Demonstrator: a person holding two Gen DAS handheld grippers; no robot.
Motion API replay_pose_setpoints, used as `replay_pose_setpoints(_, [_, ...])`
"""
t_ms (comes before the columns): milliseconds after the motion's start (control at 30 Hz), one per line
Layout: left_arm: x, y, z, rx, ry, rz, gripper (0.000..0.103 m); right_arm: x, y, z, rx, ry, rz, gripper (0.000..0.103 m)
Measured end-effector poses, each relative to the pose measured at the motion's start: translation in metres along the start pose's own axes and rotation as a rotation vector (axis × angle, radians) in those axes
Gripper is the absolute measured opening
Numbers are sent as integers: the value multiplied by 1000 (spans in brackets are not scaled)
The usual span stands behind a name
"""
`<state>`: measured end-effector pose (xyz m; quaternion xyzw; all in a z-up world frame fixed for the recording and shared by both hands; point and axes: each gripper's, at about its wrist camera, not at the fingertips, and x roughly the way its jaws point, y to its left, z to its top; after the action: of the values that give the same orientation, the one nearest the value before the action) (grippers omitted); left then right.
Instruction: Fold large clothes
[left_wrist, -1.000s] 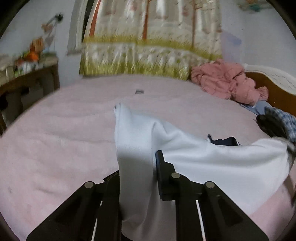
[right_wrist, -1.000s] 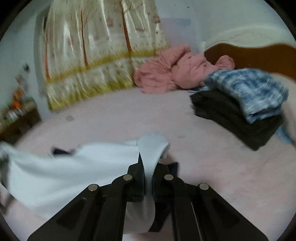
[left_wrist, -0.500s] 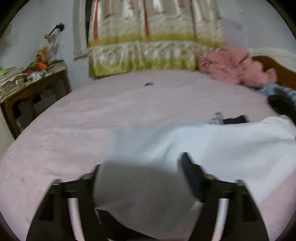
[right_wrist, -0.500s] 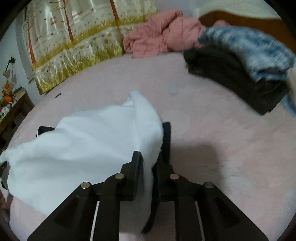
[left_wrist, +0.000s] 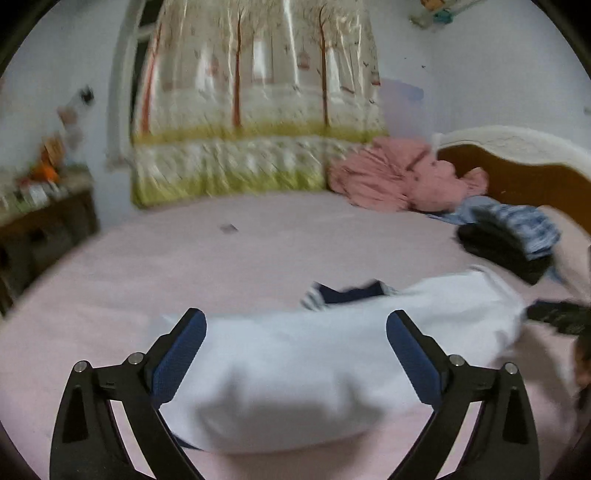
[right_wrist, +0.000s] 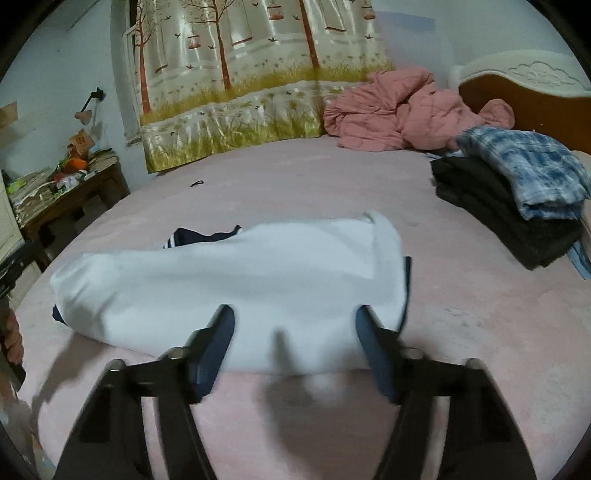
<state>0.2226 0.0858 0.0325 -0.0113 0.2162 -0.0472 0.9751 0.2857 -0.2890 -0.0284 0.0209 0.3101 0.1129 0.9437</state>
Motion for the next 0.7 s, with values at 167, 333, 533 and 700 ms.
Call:
replay_pose_setpoints(167, [54, -47, -21, -69, 161, -214, 69, 31, 5, -17, 199, 174, 116, 71])
replay_pose_setpoints(333, [114, -89, -28, -156, 332, -409, 43, 41, -25, -60, 491, 178, 145, 71])
replay_pose_setpoints(533, [135, -131, -60, -80, 430, -406, 41, 47, -59, -64, 655, 41, 128, 71])
replay_pose_setpoints(700, [127, -127, -68, -118, 449, -447, 40, 66, -60, -48, 631, 46, 86, 58])
